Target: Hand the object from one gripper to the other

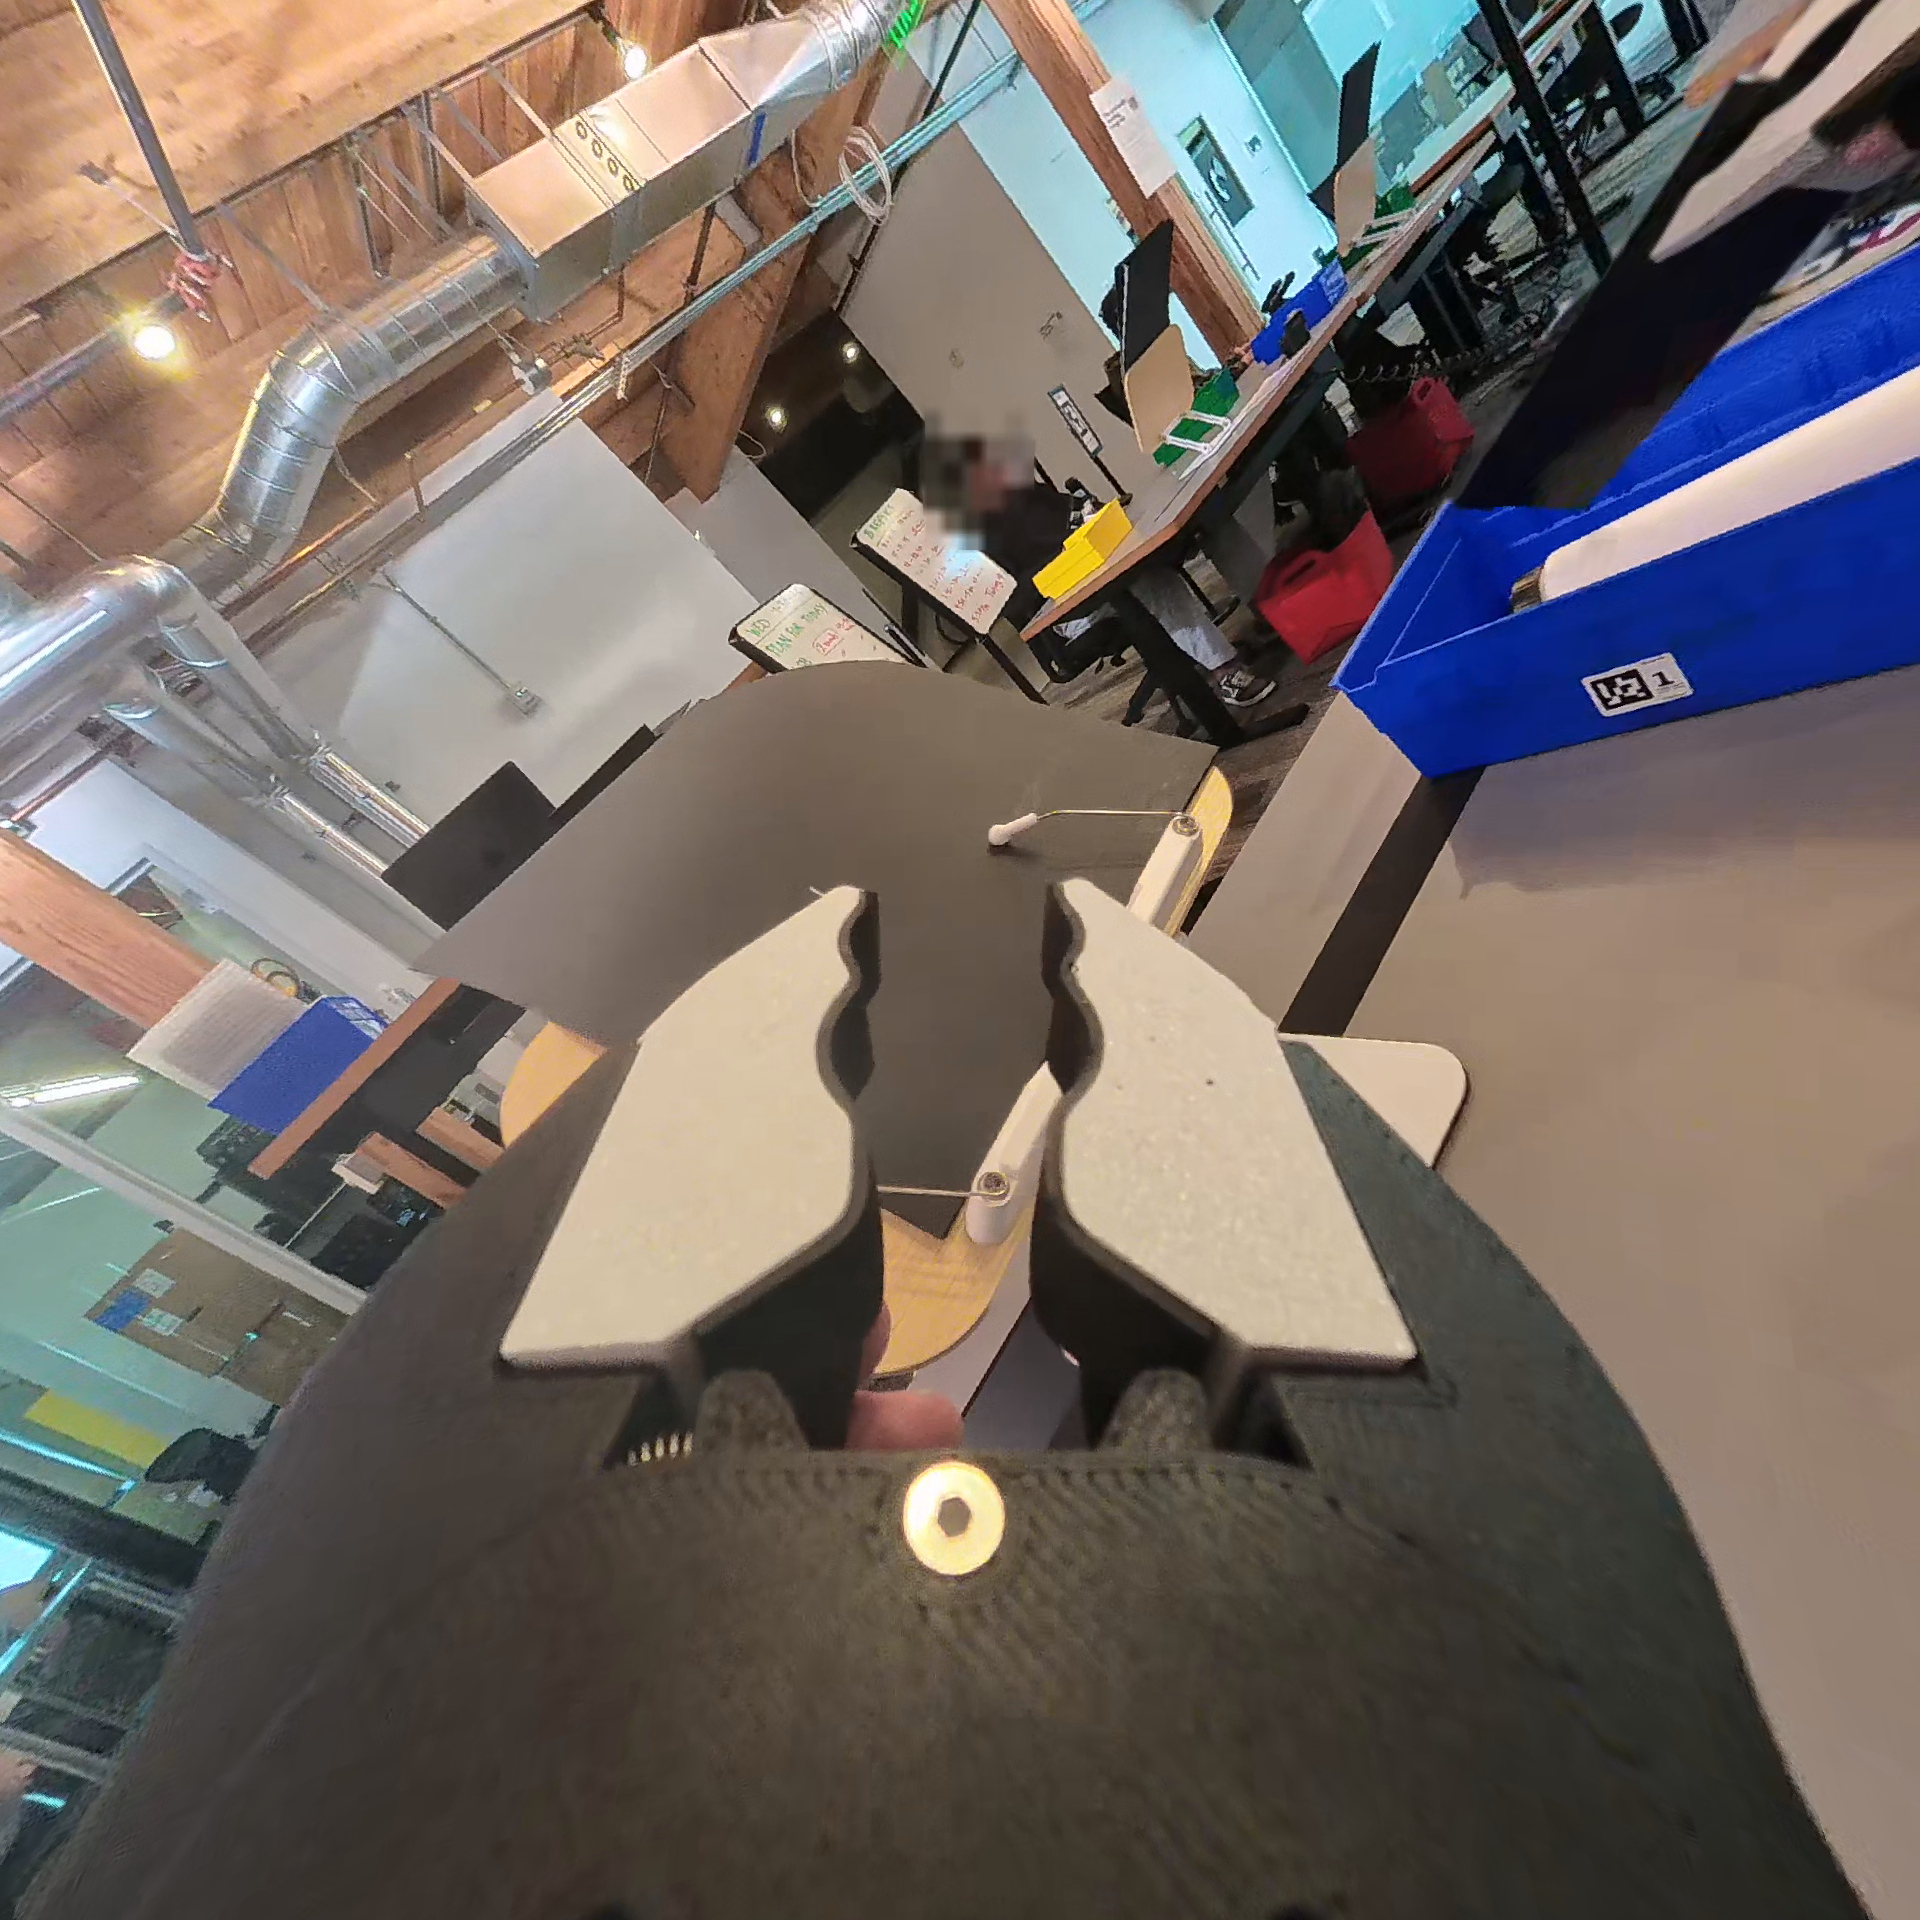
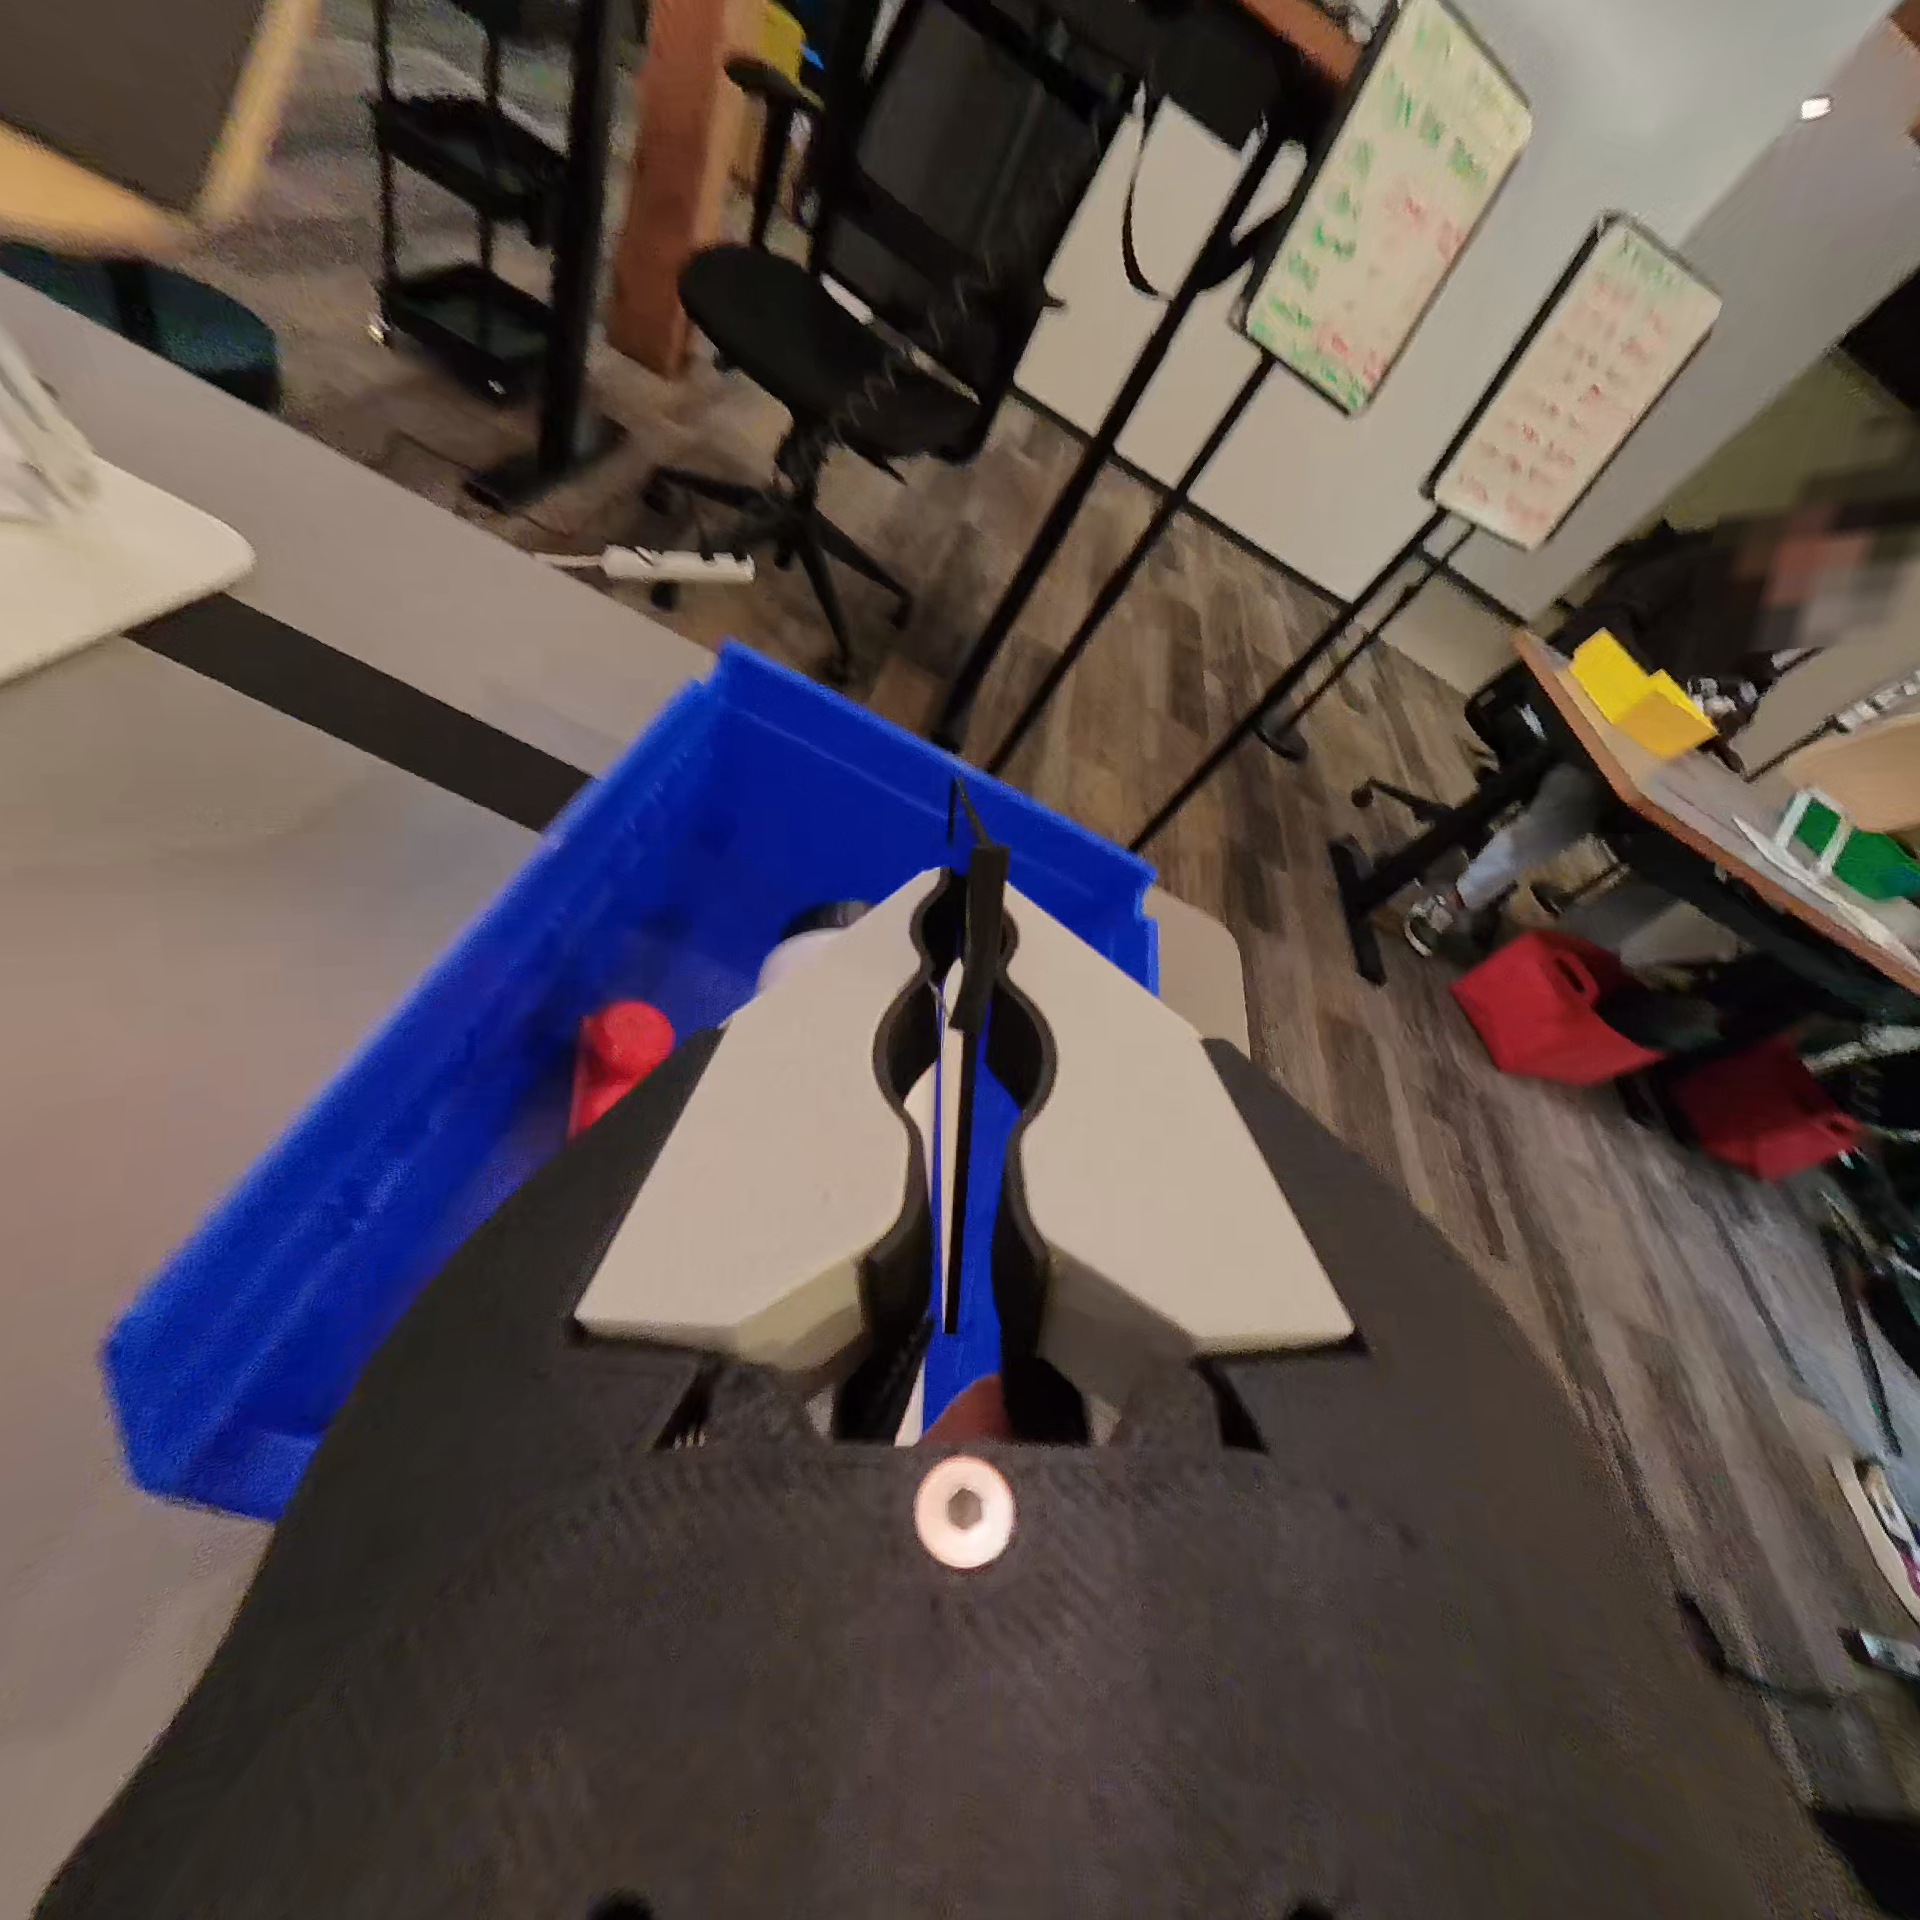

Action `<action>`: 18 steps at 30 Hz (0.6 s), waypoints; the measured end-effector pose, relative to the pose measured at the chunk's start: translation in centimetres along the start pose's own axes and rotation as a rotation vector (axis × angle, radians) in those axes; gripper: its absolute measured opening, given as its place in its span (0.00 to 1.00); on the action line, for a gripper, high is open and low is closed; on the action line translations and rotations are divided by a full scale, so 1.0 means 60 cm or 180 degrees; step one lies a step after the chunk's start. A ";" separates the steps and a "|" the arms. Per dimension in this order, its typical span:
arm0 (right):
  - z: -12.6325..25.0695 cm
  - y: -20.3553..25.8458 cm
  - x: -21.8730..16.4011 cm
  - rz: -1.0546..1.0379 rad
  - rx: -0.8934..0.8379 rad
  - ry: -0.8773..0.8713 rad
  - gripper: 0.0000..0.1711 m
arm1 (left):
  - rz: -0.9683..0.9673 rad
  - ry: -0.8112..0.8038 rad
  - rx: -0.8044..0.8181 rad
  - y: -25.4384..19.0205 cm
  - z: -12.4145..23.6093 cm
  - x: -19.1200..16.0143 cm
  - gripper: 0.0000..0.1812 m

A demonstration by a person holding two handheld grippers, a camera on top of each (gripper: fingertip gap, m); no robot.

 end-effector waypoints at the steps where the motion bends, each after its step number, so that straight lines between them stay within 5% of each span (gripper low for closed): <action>1: -0.007 -0.004 -0.018 -0.0032 -0.0019 0.0074 0.00 | -0.0025 0.0014 -0.0008 -0.003 -0.001 0.000 0.16; 18: -0.046 0.009 -0.206 -0.0101 0.0200 0.1639 0.00 | -0.0083 0.0215 -0.0103 -0.007 -0.007 -0.032 0.16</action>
Point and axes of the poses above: each gripper's, where its closed fingertips meet, z back along the fingers, x out of its top, y = z × x across the jaws, the point moved 3 cm from there along z, back along the fingers, and after that the axes turned 4 degrees about -y, right-handed, at the moved point
